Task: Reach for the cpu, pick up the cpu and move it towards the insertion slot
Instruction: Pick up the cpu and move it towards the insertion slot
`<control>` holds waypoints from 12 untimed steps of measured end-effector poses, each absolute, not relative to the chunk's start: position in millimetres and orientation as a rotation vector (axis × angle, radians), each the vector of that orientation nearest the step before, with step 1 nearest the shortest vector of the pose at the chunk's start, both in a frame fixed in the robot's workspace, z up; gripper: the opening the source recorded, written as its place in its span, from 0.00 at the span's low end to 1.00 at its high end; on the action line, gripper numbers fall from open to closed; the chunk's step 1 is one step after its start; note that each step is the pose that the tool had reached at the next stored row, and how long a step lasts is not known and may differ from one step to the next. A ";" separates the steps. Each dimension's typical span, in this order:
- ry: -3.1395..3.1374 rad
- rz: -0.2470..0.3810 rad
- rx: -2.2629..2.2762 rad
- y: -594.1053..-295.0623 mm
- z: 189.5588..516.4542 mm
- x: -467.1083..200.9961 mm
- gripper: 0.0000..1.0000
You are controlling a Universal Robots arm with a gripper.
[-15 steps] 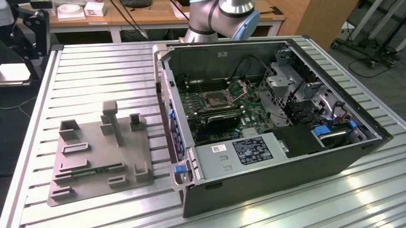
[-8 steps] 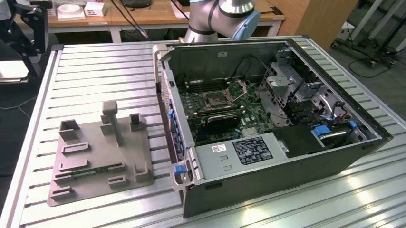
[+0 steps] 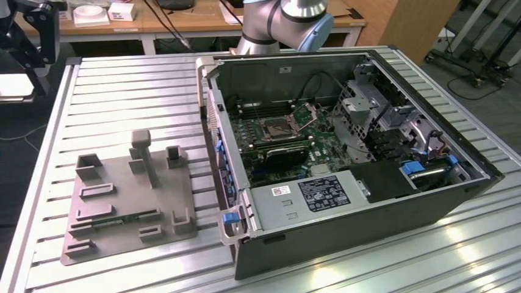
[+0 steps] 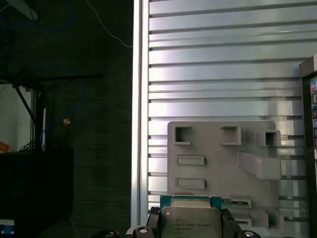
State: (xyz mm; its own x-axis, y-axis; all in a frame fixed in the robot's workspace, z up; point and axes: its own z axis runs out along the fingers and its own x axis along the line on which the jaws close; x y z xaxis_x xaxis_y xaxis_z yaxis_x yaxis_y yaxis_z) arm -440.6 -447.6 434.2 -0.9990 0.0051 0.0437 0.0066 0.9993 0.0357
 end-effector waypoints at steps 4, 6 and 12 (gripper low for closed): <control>-3.096 -0.055 -0.009 -447.6 437.1 -440.6 0.55; -3.096 -0.055 -0.009 -447.6 438.7 -440.5 0.55; -3.094 -0.055 -0.010 -447.6 442.8 -440.4 0.55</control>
